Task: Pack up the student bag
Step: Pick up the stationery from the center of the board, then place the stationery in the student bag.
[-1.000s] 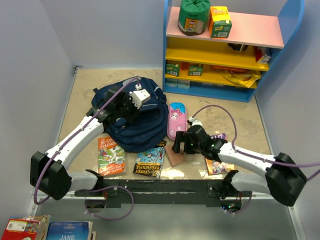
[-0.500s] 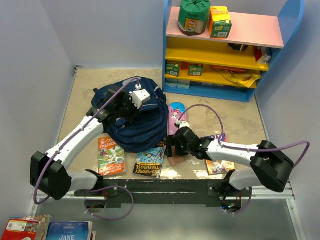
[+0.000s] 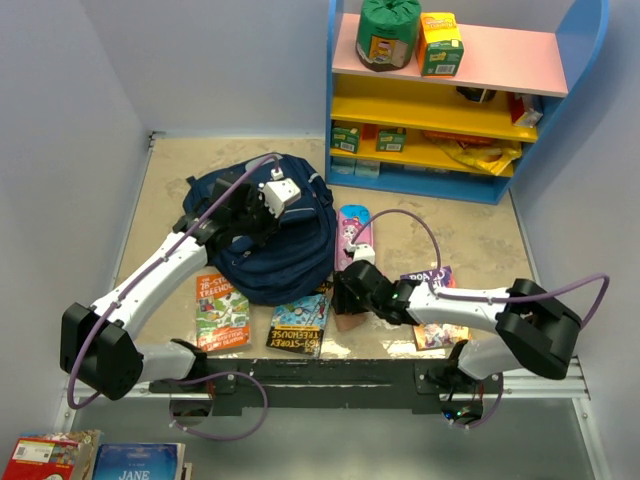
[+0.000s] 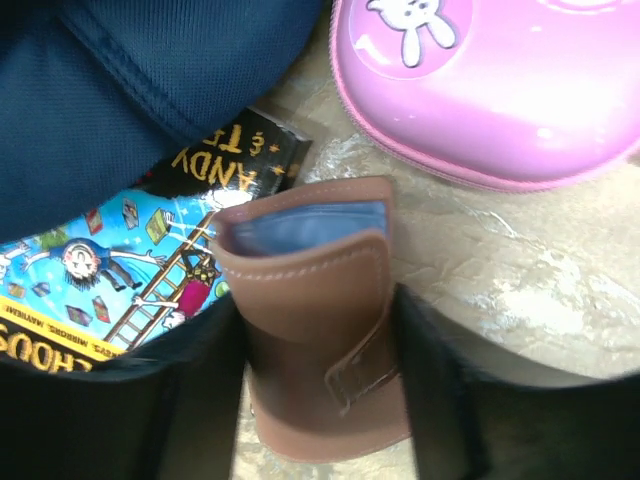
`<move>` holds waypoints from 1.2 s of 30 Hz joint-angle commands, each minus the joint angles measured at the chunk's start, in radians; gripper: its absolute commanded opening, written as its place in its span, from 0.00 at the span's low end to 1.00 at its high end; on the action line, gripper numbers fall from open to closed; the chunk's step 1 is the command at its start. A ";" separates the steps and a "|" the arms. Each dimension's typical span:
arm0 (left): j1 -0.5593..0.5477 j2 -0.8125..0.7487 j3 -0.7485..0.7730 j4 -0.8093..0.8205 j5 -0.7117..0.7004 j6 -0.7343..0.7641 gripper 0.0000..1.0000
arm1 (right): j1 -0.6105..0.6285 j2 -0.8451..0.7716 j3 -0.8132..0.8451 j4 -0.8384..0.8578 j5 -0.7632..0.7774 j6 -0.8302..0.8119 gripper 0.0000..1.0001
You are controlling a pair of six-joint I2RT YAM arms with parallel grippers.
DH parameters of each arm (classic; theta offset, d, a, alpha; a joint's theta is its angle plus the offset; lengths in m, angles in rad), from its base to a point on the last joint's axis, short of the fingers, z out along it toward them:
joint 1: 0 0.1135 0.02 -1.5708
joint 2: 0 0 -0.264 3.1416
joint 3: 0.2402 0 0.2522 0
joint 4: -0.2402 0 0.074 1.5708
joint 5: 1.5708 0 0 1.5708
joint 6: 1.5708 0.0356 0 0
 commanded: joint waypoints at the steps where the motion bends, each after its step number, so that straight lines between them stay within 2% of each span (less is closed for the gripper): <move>1: -0.006 -0.022 0.017 0.053 0.054 -0.008 0.00 | 0.010 -0.054 -0.024 -0.050 0.015 0.041 0.48; 3: -0.006 -0.022 0.018 0.054 0.052 -0.007 0.00 | 0.009 -0.092 -0.015 -0.055 0.022 0.032 0.42; 5: -0.006 -0.022 0.020 0.050 0.051 -0.008 0.00 | 0.010 -0.164 -0.012 -0.052 0.024 0.029 0.41; 8: -0.006 -0.024 0.018 0.050 0.051 -0.007 0.00 | 0.009 -0.244 0.010 -0.056 0.012 0.018 0.45; 13: -0.006 -0.018 0.018 0.056 0.058 -0.013 0.00 | 0.007 -0.278 0.126 -0.069 0.005 -0.017 0.51; 18: -0.006 -0.018 0.021 0.053 0.069 -0.017 0.00 | -0.019 -0.134 0.258 -0.032 -0.008 -0.052 0.54; 27: -0.006 -0.024 0.020 0.040 0.087 -0.017 0.00 | -0.119 0.107 0.438 0.105 -0.041 -0.083 0.54; 36: -0.006 -0.028 0.015 0.036 0.114 -0.017 0.00 | -0.172 0.263 0.501 0.270 -0.160 0.041 0.55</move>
